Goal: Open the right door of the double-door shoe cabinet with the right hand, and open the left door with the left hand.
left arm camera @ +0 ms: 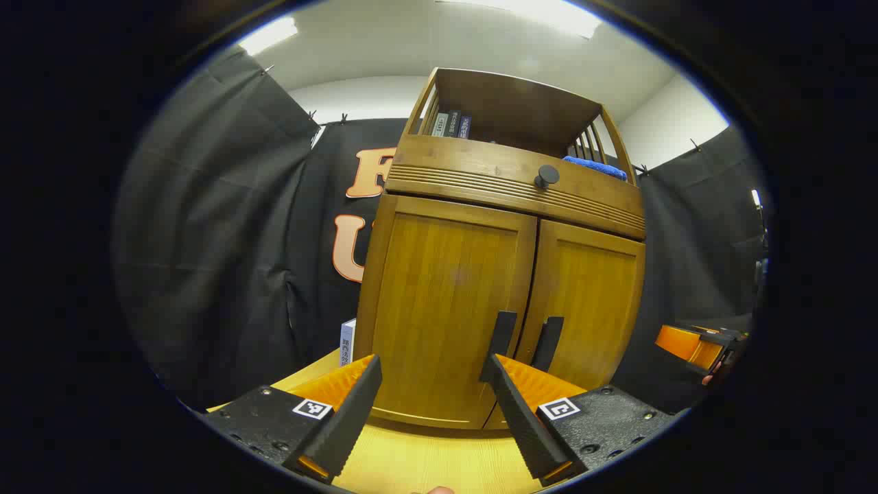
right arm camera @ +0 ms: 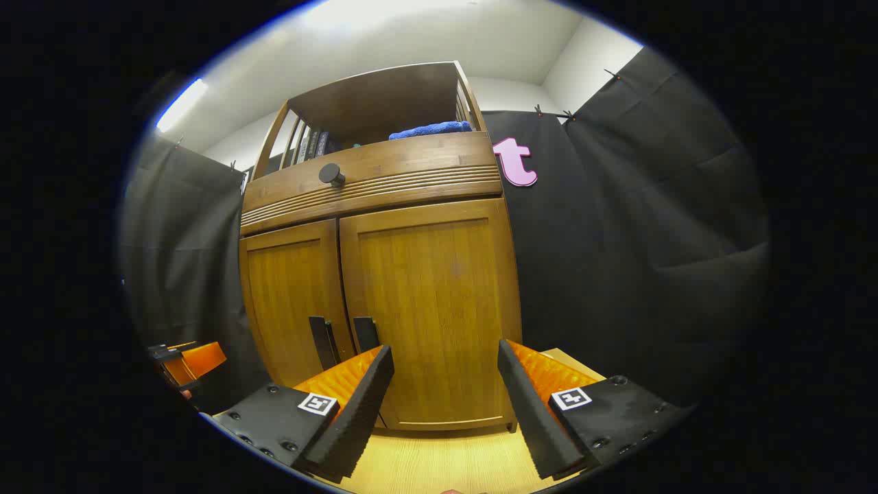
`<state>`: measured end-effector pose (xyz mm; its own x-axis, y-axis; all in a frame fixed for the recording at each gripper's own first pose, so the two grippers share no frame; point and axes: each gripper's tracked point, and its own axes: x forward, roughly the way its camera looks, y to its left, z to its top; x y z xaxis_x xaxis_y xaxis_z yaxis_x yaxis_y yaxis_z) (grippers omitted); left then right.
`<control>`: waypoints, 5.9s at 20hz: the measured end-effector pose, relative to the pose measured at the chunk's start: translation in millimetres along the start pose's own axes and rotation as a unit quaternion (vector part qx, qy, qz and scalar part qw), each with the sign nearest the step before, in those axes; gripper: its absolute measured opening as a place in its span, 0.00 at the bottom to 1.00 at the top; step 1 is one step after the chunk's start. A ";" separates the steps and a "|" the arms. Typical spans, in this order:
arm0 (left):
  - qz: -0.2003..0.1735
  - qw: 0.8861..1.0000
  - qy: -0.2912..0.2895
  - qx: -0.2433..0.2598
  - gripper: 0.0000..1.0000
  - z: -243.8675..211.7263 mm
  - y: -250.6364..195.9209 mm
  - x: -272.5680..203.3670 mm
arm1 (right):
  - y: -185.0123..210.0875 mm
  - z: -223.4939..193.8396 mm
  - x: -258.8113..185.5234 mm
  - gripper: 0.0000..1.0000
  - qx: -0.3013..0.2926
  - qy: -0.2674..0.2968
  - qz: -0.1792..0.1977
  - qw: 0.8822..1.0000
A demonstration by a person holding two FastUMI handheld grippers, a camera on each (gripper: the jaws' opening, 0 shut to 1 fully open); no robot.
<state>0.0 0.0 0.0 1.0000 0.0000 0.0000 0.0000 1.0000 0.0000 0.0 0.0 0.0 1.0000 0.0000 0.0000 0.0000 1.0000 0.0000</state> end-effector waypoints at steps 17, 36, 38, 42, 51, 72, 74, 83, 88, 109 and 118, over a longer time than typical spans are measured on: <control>-0.001 1.000 -0.004 0.000 0.91 4.4 0.5 -3.6 | 4.5 3.8 -3.1 0.98 -0.005 -0.003 0.006 1.000; 0.010 1.000 -0.006 -0.004 0.91 5.2 8.6 -9.8 | 56.7 13.4 31.2 0.93 -0.020 -0.023 0.068 0.997; 0.016 1.000 -0.007 -0.002 0.91 6.1 12.6 -10.4 | 82.3 12.1 51.3 1.00 -0.018 -0.026 0.093 0.995; 0.028 0.999 -0.014 0.006 0.91 12.9 20.2 -16.5 | 117.1 -2.6 98.6 0.93 -0.025 -0.016 0.115 0.993; 0.052 0.998 -0.020 0.015 0.98 19.6 33.5 -32.3 | 116.5 -63.9 173.1 0.98 -0.051 0.017 0.058 0.997; 0.078 0.996 -0.030 0.021 0.91 29.9 53.8 -37.1 | 129.5 -82.2 192.5 0.51 -0.046 0.050 0.059 0.996; 0.076 0.996 -0.033 0.021 0.92 29.0 58.5 -39.3 | 130.3 -85.2 191.9 0.39 -0.039 0.064 0.067 0.995; 0.065 0.997 -0.034 0.020 0.91 33.4 60.4 -48.9 | 129.0 -93.1 180.7 0.34 -0.043 0.092 0.085 0.991; 0.062 0.997 -0.035 0.022 0.98 35.8 59.4 -51.0 | 130.4 -85.2 171.4 0.34 -0.042 0.101 0.102 0.989; -0.029 0.999 -0.015 -0.003 0.92 16.8 -11.7 -21.8 | 82.3 -61.4 92.3 0.38 -0.044 0.105 0.100 0.988; -0.072 0.997 -0.012 -0.013 0.92 9.2 -45.3 -8.5 | 45.5 -55.4 65.1 0.37 -0.052 0.097 0.066 0.992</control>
<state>-8.5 -45.3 9.2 0.9894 -0.1427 0.0267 0.1434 0.9894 -0.0244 65.1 45.5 -55.4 0.9726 0.1211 -0.1985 -0.1414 0.9857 -0.0913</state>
